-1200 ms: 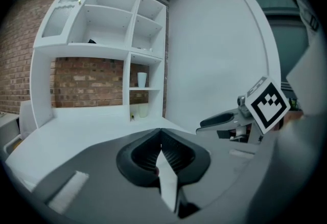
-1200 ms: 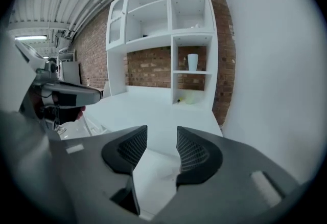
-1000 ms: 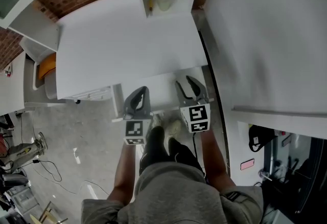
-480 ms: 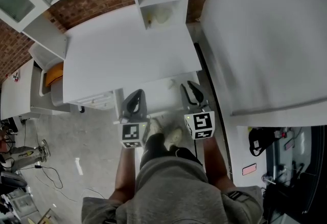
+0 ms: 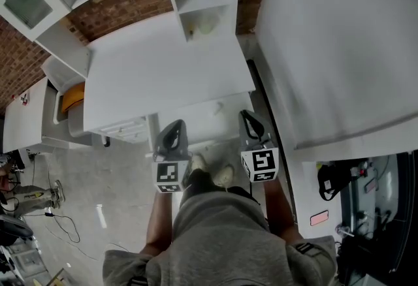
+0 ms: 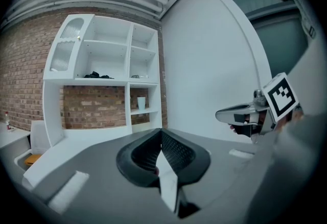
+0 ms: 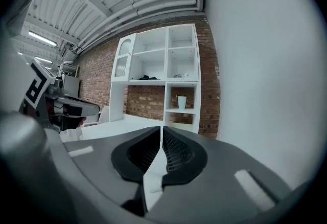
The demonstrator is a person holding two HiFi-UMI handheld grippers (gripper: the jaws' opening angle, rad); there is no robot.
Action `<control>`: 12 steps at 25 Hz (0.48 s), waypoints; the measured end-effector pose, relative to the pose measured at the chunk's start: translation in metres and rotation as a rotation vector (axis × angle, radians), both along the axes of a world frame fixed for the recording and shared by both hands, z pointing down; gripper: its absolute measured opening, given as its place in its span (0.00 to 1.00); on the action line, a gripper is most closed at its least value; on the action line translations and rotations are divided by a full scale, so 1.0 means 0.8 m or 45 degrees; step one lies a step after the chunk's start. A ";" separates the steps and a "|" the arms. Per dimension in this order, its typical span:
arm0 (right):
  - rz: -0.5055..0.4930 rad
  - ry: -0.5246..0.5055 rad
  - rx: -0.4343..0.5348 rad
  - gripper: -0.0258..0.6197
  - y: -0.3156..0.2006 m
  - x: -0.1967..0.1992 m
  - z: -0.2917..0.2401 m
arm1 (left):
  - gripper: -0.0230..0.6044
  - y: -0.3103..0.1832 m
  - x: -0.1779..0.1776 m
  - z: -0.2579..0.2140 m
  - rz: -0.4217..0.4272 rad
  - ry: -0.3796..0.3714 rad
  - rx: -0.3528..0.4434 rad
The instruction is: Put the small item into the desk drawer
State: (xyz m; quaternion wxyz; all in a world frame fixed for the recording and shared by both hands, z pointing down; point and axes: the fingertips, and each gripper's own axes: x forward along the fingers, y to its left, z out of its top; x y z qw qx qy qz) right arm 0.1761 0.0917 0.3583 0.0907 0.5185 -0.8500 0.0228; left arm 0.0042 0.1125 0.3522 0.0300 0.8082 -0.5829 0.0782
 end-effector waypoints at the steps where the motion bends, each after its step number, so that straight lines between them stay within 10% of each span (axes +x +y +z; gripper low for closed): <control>1: 0.002 0.006 0.007 0.06 0.003 0.002 -0.001 | 0.06 0.003 -0.001 0.000 -0.001 -0.001 -0.002; 12: 0.041 0.037 -0.023 0.04 0.019 0.016 0.014 | 0.06 0.018 -0.010 0.006 -0.037 0.008 -0.004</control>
